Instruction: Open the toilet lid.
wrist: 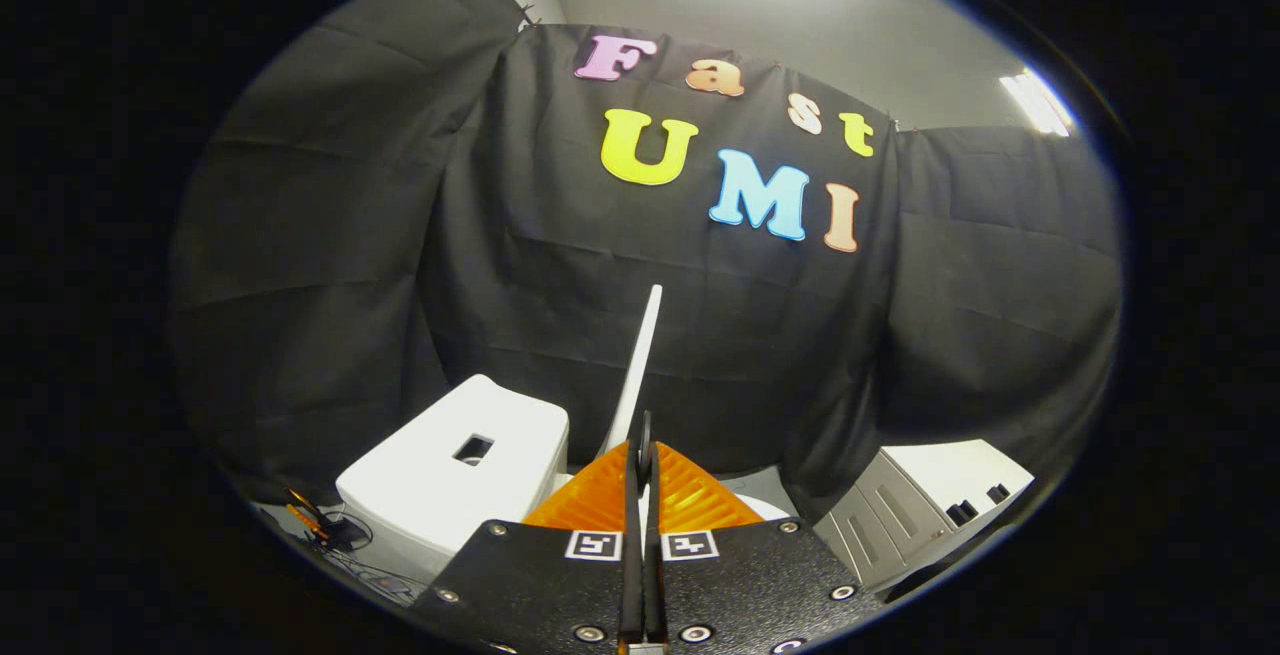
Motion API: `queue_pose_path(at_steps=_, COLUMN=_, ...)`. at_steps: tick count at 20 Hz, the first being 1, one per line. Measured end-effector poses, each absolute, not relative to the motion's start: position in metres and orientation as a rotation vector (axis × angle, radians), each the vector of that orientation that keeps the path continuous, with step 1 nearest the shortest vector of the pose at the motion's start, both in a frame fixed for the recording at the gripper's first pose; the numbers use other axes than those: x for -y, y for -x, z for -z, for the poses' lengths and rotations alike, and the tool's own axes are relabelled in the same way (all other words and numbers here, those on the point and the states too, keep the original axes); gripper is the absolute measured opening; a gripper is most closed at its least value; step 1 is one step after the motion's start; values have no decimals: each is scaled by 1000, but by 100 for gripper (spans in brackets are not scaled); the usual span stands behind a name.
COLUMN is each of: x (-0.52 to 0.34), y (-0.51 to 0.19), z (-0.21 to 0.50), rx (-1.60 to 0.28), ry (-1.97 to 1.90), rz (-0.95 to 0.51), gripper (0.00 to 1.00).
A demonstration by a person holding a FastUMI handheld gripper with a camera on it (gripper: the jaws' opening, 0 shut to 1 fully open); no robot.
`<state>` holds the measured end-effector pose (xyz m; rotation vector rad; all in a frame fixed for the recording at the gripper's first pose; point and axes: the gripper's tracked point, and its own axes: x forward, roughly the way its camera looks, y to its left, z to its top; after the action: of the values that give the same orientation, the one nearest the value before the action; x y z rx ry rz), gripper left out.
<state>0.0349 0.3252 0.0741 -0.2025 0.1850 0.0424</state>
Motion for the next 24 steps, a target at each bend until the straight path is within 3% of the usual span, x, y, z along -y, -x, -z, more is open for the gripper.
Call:
queue_pose_path(at_steps=15, x=-413, y=-29, z=-69, rx=-187, ry=212, rz=-180, gripper=1)
queue_pose_path(at_steps=24, x=-440, y=-25, z=-66, rx=-157, ry=294, rz=-176, gripper=2)
